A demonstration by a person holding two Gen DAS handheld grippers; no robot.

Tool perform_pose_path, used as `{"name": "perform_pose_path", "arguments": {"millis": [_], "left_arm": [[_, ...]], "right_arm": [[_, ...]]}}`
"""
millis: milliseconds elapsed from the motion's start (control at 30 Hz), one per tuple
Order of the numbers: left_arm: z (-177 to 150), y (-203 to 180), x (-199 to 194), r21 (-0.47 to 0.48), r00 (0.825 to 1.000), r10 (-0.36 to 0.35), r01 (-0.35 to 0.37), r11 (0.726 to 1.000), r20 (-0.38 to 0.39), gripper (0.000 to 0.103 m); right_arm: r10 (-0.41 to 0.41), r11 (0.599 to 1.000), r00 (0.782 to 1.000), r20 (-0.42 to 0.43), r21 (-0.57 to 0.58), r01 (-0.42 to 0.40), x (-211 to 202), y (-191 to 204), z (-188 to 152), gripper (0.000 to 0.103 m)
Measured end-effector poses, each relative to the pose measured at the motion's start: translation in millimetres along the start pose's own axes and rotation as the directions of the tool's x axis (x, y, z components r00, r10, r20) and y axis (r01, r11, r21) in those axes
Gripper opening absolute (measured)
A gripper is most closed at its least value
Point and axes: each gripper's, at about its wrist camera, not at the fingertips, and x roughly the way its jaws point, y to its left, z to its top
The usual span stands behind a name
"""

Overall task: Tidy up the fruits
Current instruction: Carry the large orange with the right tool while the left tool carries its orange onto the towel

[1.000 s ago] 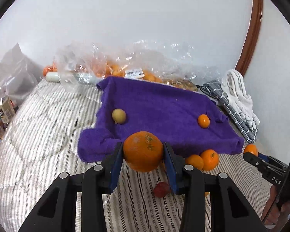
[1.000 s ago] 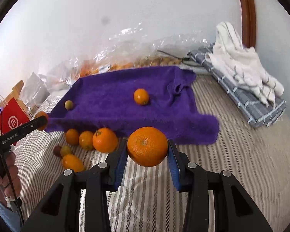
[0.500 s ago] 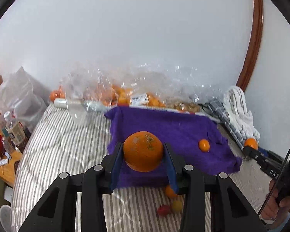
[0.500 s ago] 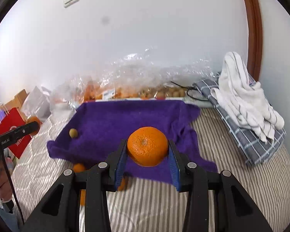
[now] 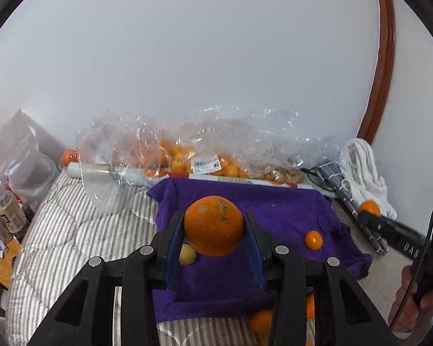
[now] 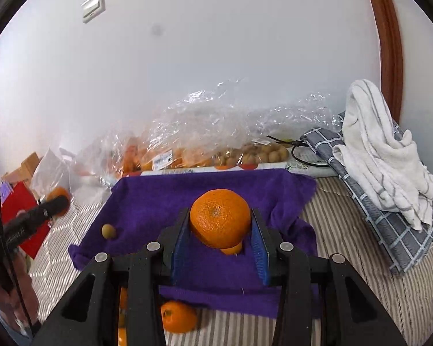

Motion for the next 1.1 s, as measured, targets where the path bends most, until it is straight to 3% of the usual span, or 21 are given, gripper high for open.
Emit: {"name": "perform_pose_path", "arguments": {"millis": [400,733,1100], "left_arm": [[-18,15,27,-0.014,0.998,0.026,-0.026,1.0,-0.056,0.039],[-23,18,37,-0.015,0.996,0.046,-0.047,0.999,-0.075,0.039],[-18,38,33,-0.09,0.997,0.031,-0.038,0.995,-0.072,0.039]], "right_arm": [[0.008,1.0,0.998,-0.062,0.027,-0.006,43,-11,-12,0.04],[-0.032,0.999,0.998,-0.049,0.042,0.034,43,-29,-10,0.04],[-0.058,0.998,0.994,-0.093,-0.014,0.057,58,-26,-19,0.04]]}}
